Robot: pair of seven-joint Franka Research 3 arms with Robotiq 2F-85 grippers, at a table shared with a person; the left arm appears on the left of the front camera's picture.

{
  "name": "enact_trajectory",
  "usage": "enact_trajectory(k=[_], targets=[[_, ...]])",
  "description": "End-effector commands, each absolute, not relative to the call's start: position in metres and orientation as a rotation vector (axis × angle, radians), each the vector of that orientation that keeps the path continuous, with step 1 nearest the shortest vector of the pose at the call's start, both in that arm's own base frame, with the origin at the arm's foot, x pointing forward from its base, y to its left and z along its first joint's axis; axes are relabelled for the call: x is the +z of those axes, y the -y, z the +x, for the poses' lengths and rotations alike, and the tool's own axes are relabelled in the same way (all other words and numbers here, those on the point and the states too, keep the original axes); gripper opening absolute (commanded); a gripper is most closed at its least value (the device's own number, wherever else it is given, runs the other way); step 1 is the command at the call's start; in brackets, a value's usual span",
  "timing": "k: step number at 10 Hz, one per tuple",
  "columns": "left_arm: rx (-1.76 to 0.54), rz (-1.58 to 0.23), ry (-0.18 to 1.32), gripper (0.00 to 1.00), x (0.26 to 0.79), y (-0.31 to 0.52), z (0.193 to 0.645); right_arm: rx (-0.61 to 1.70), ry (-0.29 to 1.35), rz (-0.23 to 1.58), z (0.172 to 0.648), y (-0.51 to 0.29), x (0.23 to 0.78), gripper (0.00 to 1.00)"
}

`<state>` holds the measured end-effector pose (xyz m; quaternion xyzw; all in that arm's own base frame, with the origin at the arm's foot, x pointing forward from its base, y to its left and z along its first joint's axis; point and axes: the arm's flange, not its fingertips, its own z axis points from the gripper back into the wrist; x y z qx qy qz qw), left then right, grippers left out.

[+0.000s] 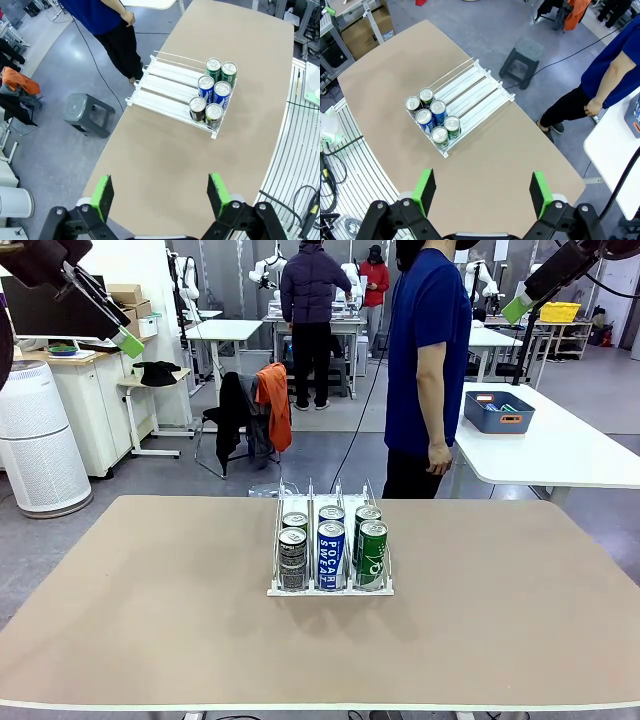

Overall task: Fill the beverage cans into the dispenser.
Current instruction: Pick up the Pepsi coke handed by the human.

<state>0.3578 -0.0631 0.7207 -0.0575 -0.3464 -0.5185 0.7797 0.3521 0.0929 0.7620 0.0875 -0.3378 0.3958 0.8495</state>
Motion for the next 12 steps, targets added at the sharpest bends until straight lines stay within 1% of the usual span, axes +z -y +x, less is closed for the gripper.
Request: enact_trajectory(k=[1,2,3,5,6,8,12], targets=[[-1.076,-0.102,0.769,1.00,0.717,0.066,0.355,0.830,0.710,0.196,0.352,-0.093,0.760,1.00],[-1.070,-0.077,0.798,1.00,0.716,0.063,0.357,0.830,0.710,0.196,0.352,-0.093,0.760,1.00],[-1.117,-0.120,0.757,1.00,0.722,0.064,0.357,0.830,0.710,0.196,0.352,-0.093,0.760,1.00],[-1.109,-0.111,0.777,1.00,0.724,0.064,0.358,0.830,0.710,0.196,0.352,-0.093,0.760,1.00],[-1.092,-0.143,0.770,1.00,0.723,0.065,0.359,0.834,0.712,0.184,0.352,-0.093,0.762,1.00],[-0.966,-0.178,0.762,1.00,0.724,0.071,0.362,0.830,0.751,0.197,0.351,-0.094,0.765,1.00],[-0.963,-0.216,0.809,1.00,0.727,0.078,0.359,0.794,0.764,0.209,0.353,-0.097,0.769,1.00]])
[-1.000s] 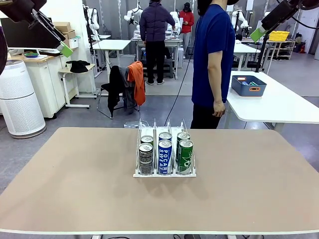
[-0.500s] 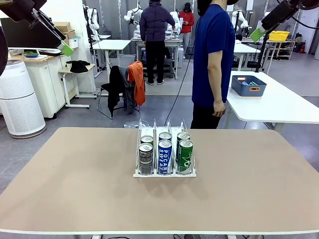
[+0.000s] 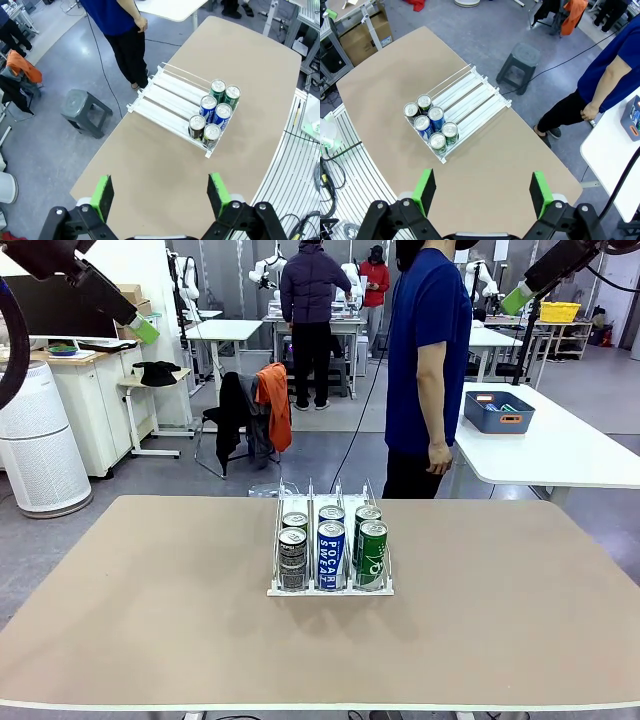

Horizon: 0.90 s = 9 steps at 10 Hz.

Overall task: Fill the beverage cans into the dispenser.
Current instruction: Pick up the Pepsi coke handed by the human.

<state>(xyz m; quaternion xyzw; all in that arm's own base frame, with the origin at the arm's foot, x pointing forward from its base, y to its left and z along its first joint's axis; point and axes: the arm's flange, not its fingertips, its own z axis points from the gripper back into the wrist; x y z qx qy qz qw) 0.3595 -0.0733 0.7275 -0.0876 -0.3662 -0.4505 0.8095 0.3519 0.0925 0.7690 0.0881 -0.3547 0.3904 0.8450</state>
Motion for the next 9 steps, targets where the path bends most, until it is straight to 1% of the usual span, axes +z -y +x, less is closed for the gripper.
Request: enact_trajectory(k=[1,2,9], targets=[[-0.983,-0.229,0.812,1.00,0.7276,0.0775,0.3587,0.799,0.757,0.202,0.3538,-0.0973,0.7687,1.00],[-0.963,-0.187,0.783,1.00,0.7275,0.0733,0.3595,0.828,0.738,0.185,0.3566,-0.0970,0.7655,1.00],[-0.963,-0.187,0.783,1.00,0.7275,0.0733,0.3595,0.823,0.749,0.186,0.3524,-0.0926,0.7688,1.00]])
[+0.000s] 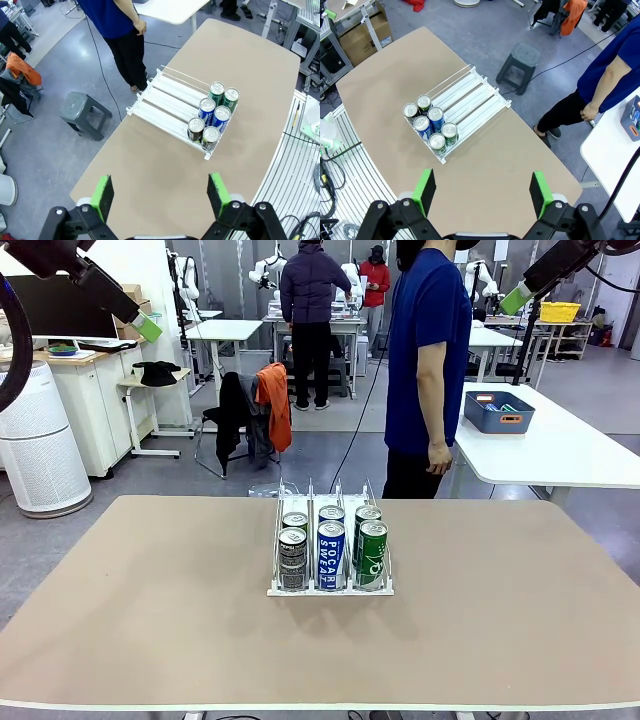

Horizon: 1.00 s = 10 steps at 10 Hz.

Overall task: Fill the beverage cans into the dispenser.
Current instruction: Pick up the Pepsi coke handed by the human.

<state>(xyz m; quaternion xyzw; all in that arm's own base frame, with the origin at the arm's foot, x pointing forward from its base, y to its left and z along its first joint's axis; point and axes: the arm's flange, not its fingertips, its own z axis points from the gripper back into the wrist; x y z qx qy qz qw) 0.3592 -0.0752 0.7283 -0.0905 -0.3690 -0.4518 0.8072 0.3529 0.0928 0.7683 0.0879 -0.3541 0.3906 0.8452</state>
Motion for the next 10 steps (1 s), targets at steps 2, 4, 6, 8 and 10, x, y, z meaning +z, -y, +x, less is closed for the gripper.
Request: enact_trajectory(k=[2,4,6,8,10], targets=[[-0.963,-0.187,0.783,1.00,0.7275,0.0733,0.3595,0.823,0.749,0.186,0.3524,-0.0926,0.7688,1.00],[-0.963,-0.187,0.783,1.00,0.7275,0.0733,0.3595,0.823,0.749,0.186,0.3524,-0.0926,0.7688,1.00],[-0.963,-0.187,0.783,1.00,0.7275,0.0733,0.3595,0.823,0.749,0.186,0.3524,-0.0926,0.7688,1.00],[-0.963,-0.187,0.783,1.00,0.7275,0.0733,0.3595,0.823,0.749,0.186,0.3524,-0.0926,0.7688,1.00],[-0.963,-0.187,0.783,1.00,0.7275,0.0733,0.3595,0.823,0.749,0.186,0.3524,-0.0926,0.7688,1.00]])
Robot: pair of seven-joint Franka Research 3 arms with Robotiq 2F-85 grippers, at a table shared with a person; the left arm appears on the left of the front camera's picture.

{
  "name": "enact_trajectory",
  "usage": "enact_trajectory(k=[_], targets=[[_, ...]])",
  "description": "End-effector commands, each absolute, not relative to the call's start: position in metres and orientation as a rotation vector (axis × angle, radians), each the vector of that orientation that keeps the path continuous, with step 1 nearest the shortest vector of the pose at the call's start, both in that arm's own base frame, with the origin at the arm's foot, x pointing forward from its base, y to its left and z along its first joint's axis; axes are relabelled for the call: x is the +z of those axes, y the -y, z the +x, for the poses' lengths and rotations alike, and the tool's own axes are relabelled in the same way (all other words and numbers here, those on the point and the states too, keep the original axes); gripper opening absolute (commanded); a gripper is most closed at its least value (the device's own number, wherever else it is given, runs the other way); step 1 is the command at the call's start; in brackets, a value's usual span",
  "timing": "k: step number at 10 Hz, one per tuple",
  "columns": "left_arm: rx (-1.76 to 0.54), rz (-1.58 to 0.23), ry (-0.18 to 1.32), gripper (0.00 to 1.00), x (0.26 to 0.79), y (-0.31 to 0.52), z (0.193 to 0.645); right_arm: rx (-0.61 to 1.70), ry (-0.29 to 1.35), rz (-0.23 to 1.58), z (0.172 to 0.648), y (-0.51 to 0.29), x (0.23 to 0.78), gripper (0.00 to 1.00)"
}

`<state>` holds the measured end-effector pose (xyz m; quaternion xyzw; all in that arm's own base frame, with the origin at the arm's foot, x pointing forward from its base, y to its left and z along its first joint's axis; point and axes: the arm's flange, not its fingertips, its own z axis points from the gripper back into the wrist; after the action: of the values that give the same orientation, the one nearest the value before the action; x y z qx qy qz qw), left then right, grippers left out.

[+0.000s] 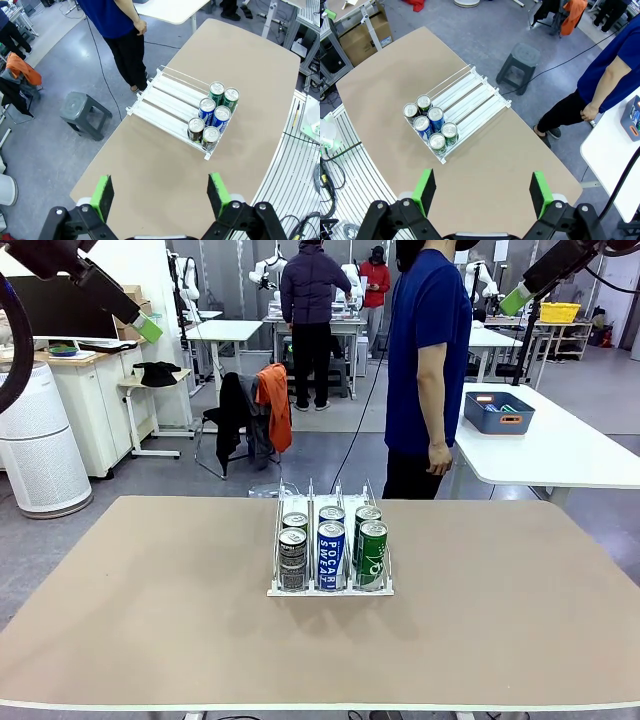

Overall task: Fill the beverage cans into the dispenser.
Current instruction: Pick up the Pepsi coke handed by the human.

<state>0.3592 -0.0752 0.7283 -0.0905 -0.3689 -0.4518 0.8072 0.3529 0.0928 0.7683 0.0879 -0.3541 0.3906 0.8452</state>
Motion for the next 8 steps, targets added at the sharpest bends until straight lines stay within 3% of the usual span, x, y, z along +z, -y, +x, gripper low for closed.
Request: enact_trajectory(k=[1,8], targets=[[-0.963,-0.187,0.783,1.00,0.7275,0.0733,0.3595,0.823,0.749,0.186,0.3524,-0.0926,0.7688,1.00],[-0.963,-0.187,0.783,1.00,0.7275,0.0733,0.3595,0.823,0.749,0.186,0.3524,-0.0926,0.7688,1.00]])
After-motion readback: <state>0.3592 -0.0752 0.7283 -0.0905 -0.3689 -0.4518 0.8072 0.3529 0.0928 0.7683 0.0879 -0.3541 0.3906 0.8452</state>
